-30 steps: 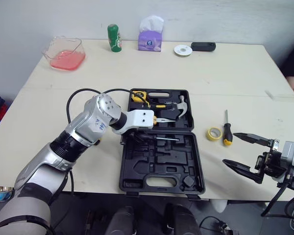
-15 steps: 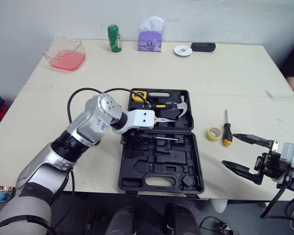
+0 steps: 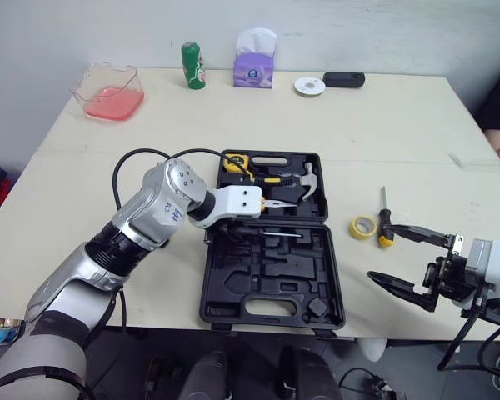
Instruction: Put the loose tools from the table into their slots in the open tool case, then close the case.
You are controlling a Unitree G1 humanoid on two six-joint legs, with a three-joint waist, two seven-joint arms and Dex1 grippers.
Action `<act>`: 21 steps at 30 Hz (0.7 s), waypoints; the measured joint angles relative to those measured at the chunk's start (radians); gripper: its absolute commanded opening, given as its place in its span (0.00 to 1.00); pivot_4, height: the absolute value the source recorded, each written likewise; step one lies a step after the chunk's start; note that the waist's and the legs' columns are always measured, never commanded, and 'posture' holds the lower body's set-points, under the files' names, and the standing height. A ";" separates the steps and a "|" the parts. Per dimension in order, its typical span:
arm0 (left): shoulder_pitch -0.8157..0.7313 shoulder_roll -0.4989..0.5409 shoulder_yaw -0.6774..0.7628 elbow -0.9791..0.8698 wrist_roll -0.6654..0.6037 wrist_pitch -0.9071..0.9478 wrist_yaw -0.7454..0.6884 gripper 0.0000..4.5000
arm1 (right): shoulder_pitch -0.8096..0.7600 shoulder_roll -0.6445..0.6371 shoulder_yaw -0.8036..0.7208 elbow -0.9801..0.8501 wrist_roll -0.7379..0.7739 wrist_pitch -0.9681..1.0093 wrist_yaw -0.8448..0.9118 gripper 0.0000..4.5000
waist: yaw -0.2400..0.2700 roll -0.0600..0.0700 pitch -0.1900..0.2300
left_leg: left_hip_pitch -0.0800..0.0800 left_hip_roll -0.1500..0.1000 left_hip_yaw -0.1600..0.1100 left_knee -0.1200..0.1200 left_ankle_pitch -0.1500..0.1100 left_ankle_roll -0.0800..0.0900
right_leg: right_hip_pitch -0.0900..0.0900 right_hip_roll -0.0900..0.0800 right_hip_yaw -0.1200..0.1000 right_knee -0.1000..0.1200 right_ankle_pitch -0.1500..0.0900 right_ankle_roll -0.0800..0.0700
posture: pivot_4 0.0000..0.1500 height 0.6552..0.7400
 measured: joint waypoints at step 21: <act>0.182 -0.154 0.402 -0.041 -0.293 -0.191 0.100 0.43 | -0.030 -0.011 0.006 -0.015 -0.005 0.051 -0.007 1.00 | -0.001 0.000 0.000 | -0.003 0.000 -0.004 0.004 0.000 0.000 | 0.000 0.000 -0.001 0.000 0.000 0.000 | 1.00 1.00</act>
